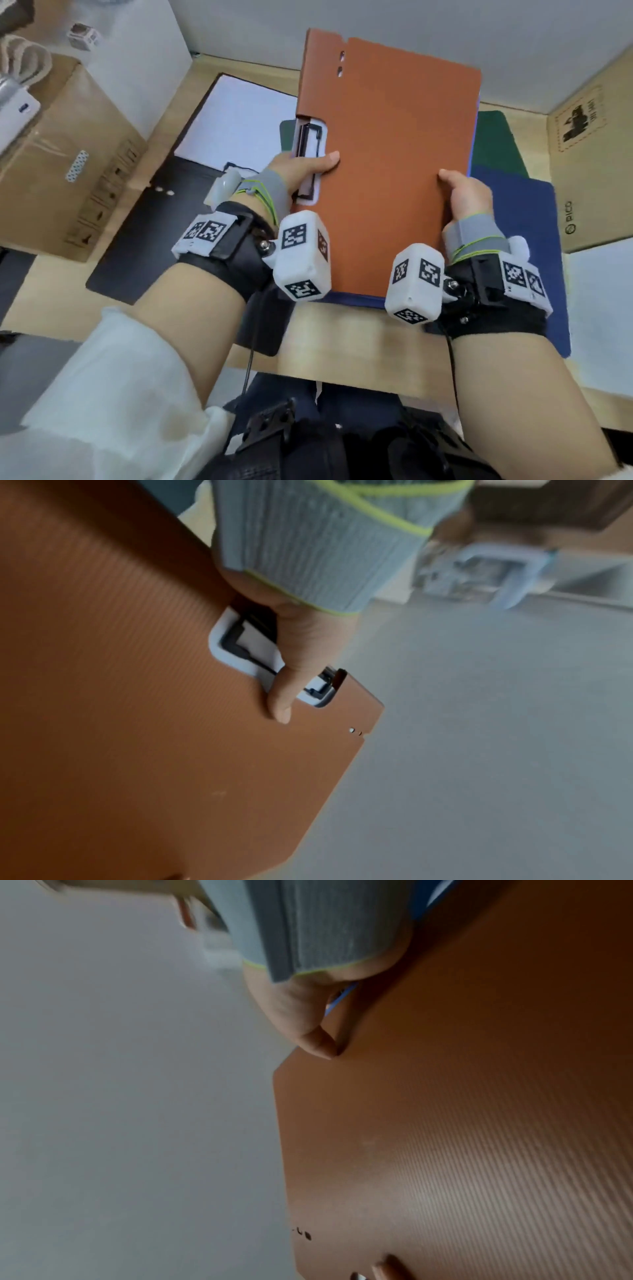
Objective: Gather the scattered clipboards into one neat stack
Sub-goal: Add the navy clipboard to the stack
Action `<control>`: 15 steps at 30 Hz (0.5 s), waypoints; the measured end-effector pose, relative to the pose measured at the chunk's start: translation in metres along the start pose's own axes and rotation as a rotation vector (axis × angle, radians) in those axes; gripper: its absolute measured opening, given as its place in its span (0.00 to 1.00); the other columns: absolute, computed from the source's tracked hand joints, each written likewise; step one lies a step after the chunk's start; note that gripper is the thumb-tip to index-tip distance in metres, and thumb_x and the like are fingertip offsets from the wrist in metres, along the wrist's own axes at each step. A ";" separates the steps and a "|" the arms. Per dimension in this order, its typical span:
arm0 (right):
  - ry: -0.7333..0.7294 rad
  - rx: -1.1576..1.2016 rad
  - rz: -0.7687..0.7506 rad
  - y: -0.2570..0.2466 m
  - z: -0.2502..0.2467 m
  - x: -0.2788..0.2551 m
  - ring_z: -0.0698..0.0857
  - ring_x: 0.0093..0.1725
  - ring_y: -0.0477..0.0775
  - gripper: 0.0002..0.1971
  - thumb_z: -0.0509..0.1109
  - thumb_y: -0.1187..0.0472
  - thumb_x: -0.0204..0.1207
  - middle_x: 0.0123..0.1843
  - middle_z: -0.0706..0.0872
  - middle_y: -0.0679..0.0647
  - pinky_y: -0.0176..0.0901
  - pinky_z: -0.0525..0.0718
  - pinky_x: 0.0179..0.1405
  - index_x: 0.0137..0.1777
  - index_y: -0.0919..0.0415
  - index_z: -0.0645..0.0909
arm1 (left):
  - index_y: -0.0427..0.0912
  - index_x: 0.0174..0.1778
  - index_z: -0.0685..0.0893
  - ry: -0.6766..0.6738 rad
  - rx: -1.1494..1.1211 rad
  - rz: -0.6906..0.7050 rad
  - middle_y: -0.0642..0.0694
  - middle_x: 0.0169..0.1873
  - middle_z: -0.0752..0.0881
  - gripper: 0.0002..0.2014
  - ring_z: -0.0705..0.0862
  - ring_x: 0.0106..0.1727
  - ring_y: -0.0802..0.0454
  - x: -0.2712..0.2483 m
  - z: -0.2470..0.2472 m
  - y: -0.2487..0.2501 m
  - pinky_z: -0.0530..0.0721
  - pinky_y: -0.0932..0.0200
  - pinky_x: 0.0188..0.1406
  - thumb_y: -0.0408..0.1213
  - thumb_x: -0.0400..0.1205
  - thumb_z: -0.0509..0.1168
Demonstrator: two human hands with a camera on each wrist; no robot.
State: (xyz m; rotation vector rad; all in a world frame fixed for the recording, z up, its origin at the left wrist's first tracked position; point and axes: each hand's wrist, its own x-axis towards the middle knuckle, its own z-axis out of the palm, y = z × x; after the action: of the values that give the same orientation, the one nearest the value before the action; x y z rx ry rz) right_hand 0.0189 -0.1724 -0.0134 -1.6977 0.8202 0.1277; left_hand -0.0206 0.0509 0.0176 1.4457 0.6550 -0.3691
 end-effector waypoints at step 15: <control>0.135 -0.103 0.147 0.082 -0.178 0.125 0.74 0.75 0.63 0.51 0.71 0.41 0.47 0.74 0.78 0.58 0.64 0.66 0.77 0.76 0.58 0.70 | 0.35 0.68 0.80 -0.007 0.190 -0.238 0.38 0.63 0.85 0.47 0.85 0.63 0.38 0.022 0.221 -0.071 0.81 0.43 0.66 0.58 0.54 0.74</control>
State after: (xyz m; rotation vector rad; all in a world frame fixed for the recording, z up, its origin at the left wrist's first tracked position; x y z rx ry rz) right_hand 0.0053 -0.3925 -0.0871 -1.7565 1.0551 0.1590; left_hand -0.0050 -0.1712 -0.0527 1.5489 0.8063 -0.6364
